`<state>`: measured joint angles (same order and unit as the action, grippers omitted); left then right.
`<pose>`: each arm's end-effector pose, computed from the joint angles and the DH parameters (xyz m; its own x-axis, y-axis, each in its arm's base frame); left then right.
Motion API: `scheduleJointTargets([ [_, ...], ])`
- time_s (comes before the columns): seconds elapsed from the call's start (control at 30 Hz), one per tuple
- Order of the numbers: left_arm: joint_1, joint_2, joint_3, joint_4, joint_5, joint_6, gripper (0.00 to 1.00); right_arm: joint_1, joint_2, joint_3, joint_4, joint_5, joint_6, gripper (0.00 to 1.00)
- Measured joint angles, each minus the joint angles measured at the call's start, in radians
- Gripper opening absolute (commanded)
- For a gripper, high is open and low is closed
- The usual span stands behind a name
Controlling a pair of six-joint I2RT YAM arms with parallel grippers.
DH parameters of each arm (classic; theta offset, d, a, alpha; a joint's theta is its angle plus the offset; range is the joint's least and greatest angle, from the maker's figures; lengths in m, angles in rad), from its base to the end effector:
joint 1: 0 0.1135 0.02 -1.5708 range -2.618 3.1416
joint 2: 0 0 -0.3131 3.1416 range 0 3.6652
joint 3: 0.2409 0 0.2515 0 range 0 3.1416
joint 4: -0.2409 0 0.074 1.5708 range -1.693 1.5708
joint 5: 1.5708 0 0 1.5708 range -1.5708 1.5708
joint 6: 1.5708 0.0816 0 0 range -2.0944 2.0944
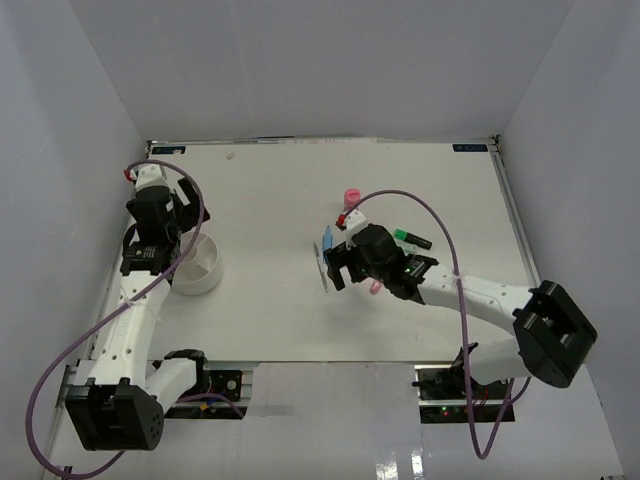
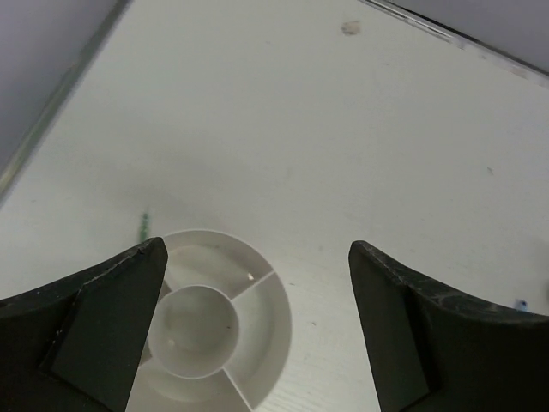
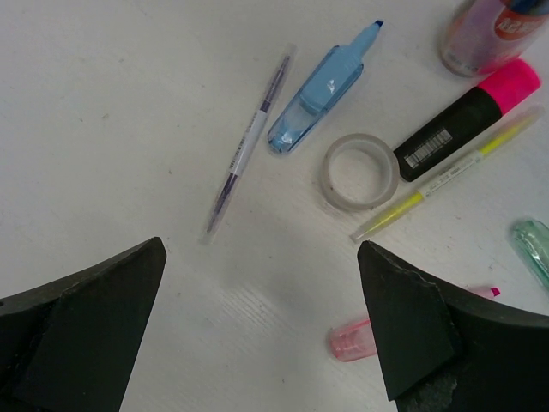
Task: Sort the stationery into containers
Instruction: Pick up the pen from the center of the board.
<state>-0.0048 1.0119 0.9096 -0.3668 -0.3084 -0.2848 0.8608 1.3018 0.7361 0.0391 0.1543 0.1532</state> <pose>0.2385 0.0236 0.3451 -0.3591 -0.2660 -0.8946 -0.3825 0.9163 -0.1189 0.2108 0.2260 0.2574 -0.4249 -0.2630 -0.8662 -0.6050 0.7943 0.0556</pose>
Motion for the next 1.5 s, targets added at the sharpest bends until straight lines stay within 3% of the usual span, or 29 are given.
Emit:
scheduleJointTargets([
  [0.27,-0.057,-0.011,0.001,-0.008,0.332,-0.028,0.98,0.034,0.287,0.176,-0.114,0.060,0.074,0.83],
  [0.4,-0.126,-0.071,-0.024,-0.008,0.391,-0.031,0.98,0.060,0.390,0.248,-0.154,0.097,0.111,0.81],
  [0.6,-0.163,-0.198,-0.069,-0.007,0.451,-0.048,0.98,0.098,0.502,0.339,-0.175,0.130,0.151,0.72],
  [0.63,-0.164,-0.211,-0.074,-0.007,0.458,-0.052,0.98,0.100,0.514,0.347,-0.177,0.135,0.157,0.67],
  [0.77,-0.175,-0.239,-0.094,-0.016,0.478,-0.061,0.98,0.101,0.540,0.367,-0.186,0.161,0.185,0.60],
  [1.0,-0.183,-0.245,-0.103,-0.041,0.510,-0.080,0.98,0.102,0.558,0.385,-0.192,0.192,0.212,0.32],
  [1.17,-0.183,-0.247,-0.103,-0.051,0.544,-0.102,0.98,0.115,0.562,0.389,-0.192,0.214,0.219,0.23],
  [1.23,-0.183,-0.247,-0.103,-0.053,0.565,-0.119,0.98,0.120,0.562,0.388,-0.190,0.219,0.219,0.14],
  [1.33,-0.183,-0.245,-0.103,-0.053,0.599,-0.151,0.98,0.127,0.557,0.377,-0.174,0.226,0.213,0.08],
  [1.5,-0.187,-0.222,-0.104,-0.053,0.644,-0.217,0.98,0.149,0.516,0.325,-0.147,0.227,0.199,0.08],
])
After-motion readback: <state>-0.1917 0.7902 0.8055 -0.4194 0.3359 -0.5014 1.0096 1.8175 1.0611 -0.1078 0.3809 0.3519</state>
